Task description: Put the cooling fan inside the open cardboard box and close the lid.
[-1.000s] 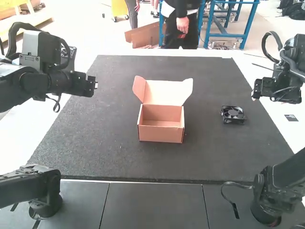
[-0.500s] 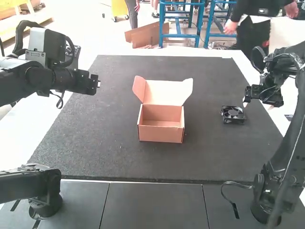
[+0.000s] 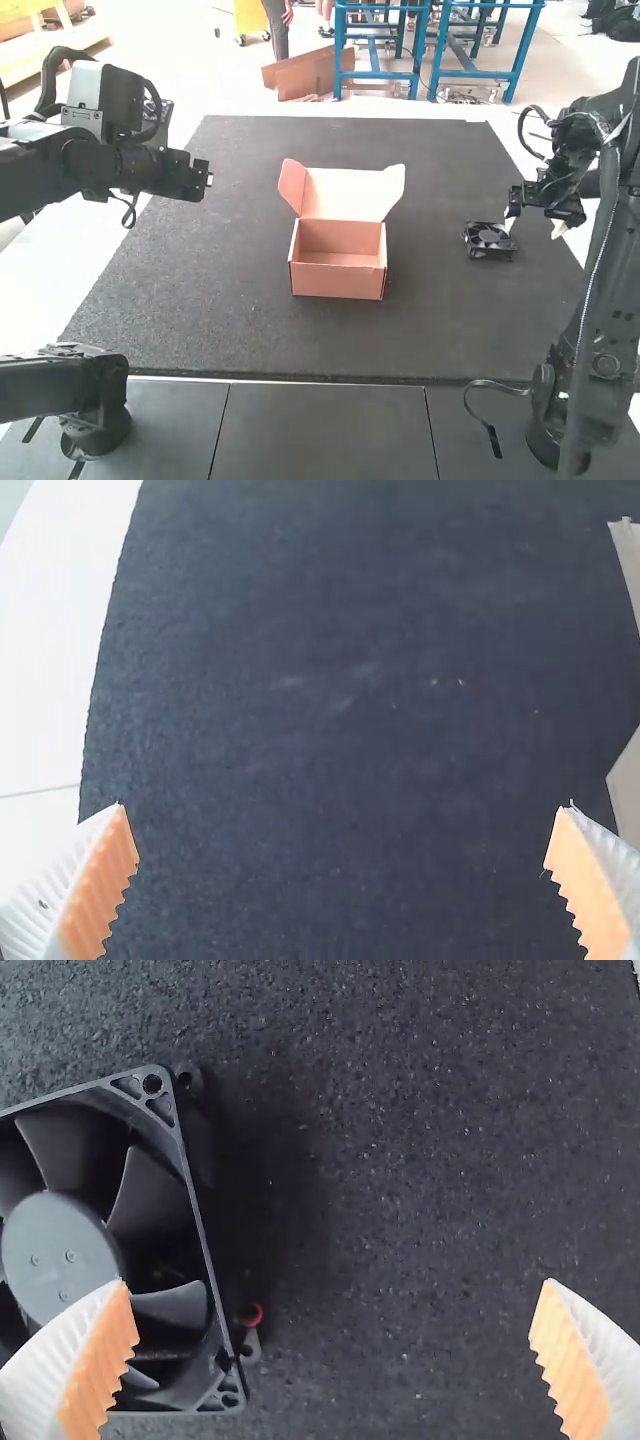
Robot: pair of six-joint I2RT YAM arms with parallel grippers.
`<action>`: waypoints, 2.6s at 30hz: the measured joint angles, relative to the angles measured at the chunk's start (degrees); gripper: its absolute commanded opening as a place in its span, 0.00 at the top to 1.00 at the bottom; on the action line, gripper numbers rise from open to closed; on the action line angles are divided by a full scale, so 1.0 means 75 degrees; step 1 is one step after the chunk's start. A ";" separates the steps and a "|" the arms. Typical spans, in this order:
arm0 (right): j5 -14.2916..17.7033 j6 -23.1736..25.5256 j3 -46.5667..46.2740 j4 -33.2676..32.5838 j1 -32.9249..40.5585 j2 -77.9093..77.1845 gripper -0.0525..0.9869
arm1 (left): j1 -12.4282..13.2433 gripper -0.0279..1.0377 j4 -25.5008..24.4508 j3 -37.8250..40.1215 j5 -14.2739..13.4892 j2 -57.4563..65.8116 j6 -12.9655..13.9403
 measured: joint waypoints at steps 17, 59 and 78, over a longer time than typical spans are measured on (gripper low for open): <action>-0.0082 -0.0023 0.0198 0.0050 -0.0003 0.0539 0.09 | -0.0003 0.07 -0.0061 0.0143 0.0023 0.0012 0.0000; -0.1134 0.0175 -0.0685 -0.0064 -0.0012 -0.0096 0.96 | -0.0003 0.07 -0.0175 0.0283 0.0026 0.0012 0.0000; -0.1865 0.2990 -0.1652 -0.1798 0.1947 -0.5409 0.95 | -0.0003 0.07 0.0227 -0.0600 0.0117 -0.0143 0.0000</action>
